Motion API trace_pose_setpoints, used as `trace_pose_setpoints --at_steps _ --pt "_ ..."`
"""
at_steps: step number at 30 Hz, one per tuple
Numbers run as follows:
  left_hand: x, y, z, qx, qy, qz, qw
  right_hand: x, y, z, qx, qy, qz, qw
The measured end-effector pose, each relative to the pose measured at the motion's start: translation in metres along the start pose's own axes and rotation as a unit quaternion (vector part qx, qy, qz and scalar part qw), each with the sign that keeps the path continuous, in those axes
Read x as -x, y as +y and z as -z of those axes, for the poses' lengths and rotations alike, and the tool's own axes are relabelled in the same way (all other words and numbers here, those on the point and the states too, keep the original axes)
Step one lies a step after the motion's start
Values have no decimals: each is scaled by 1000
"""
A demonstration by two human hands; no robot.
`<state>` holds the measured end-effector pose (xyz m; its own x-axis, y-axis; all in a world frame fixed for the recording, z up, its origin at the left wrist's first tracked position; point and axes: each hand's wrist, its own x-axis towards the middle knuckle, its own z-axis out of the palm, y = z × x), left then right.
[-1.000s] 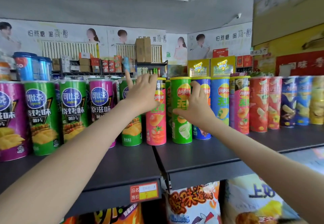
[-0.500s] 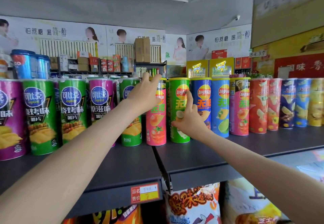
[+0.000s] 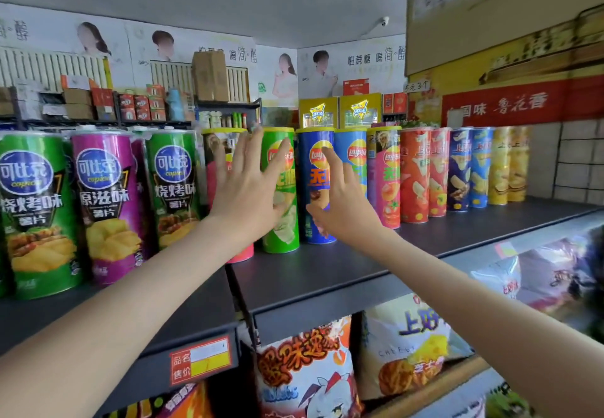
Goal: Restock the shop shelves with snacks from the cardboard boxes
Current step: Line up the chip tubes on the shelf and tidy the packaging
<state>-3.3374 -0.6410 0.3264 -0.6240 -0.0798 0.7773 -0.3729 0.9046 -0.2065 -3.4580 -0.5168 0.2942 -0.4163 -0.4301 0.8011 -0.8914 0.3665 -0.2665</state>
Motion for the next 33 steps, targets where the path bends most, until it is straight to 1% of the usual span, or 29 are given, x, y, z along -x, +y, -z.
trace_pose_setpoints --at_steps 2,4,8,10,14,17,21,25,28,33 --pt "1 17 -6 -5 -41 -12 999 2 24 14 34 14 -2 999" --pt "-2 35 -11 -16 -60 -30 998 2 52 27 46 21 -24 998" --pt "-15 71 -25 -29 -57 -54 996 0 103 46 -24 2 -131 991" --pt "-25 91 -34 -34 -55 -44 997 -2 126 52 -50 -6 -152 987" --pt "-47 123 -54 -77 -63 -19 995 -12 160 51 -97 -64 -161 980" --pt "-59 136 -66 -113 -79 -2 990 -20 176 44 -127 -72 -162 976" --pt "-63 145 -74 -155 -108 -7 982 -25 181 39 -173 -136 -171 960" --pt "-67 152 -79 -184 -120 -14 975 -27 184 27 -180 -120 -148 965" --pt "-67 155 -83 -194 -133 -16 972 -27 182 25 -173 -114 -149 967" --pt "-65 157 -75 -165 -155 -3 974 -22 178 29 -167 -120 -147 968"
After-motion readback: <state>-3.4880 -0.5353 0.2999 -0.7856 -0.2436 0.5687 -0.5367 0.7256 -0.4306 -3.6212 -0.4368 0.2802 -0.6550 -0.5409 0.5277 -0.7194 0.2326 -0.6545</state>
